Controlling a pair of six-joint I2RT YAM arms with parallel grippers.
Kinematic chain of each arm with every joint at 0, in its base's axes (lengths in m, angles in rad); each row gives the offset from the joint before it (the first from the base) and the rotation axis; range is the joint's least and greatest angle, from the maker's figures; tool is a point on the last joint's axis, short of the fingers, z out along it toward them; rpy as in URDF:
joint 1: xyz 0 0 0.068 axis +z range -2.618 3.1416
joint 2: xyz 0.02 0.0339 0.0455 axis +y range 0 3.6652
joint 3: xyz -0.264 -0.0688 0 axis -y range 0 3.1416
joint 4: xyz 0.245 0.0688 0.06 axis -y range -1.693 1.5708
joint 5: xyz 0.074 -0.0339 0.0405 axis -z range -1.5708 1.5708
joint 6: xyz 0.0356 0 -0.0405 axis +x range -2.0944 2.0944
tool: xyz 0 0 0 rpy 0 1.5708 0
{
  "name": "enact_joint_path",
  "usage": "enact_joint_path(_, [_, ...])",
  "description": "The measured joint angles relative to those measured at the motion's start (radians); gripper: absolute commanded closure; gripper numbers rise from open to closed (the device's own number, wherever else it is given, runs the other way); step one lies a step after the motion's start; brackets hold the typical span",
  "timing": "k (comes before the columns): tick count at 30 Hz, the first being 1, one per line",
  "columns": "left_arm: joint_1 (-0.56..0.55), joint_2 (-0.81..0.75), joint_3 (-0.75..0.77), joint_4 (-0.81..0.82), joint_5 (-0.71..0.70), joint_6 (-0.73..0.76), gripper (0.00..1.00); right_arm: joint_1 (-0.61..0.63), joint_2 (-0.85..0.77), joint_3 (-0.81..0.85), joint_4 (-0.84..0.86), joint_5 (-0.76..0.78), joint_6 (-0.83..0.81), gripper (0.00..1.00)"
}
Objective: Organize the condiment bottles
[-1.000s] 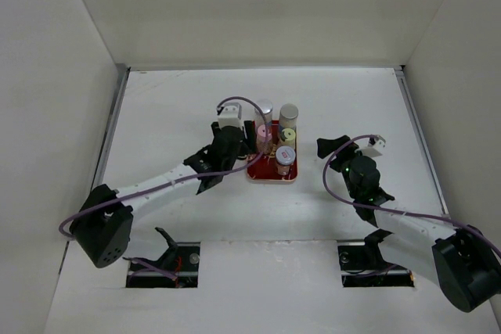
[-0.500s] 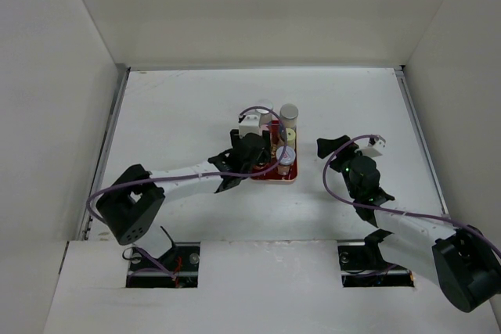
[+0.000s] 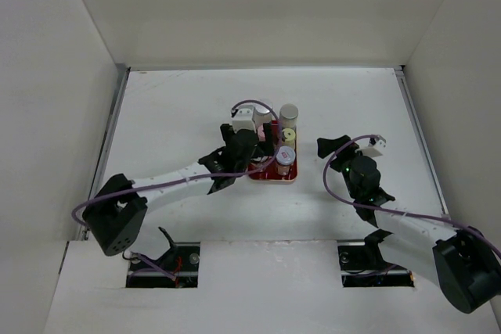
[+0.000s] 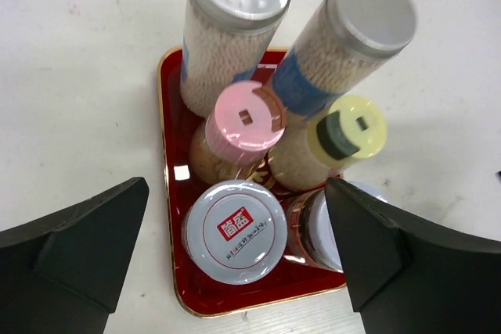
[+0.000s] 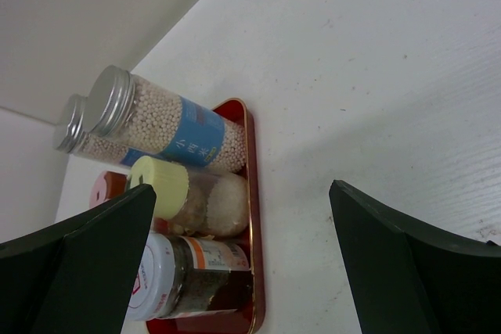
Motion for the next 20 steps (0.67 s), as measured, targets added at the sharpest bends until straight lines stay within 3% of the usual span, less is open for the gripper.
enact_joint_path(5, [0.08, -0.119, -0.03, 0.008, 0.066, -0.009, 0.0, 0.0, -0.019, 0.0, -0.001, 0.0, 0.0, 0.0])
enact_joint_path(12, [0.348, -0.294, -0.181, -0.03, 0.208, -0.105, 0.0, 0.0, -0.063, -0.003, -0.004, 0.005, -0.003, 0.0])
enact_joint_path(20, [0.37, -0.232, -0.18, -0.06, 0.346, -0.14, 0.0, 0.0, -0.111, -0.023, -0.004, 0.051, -0.014, 0.0])
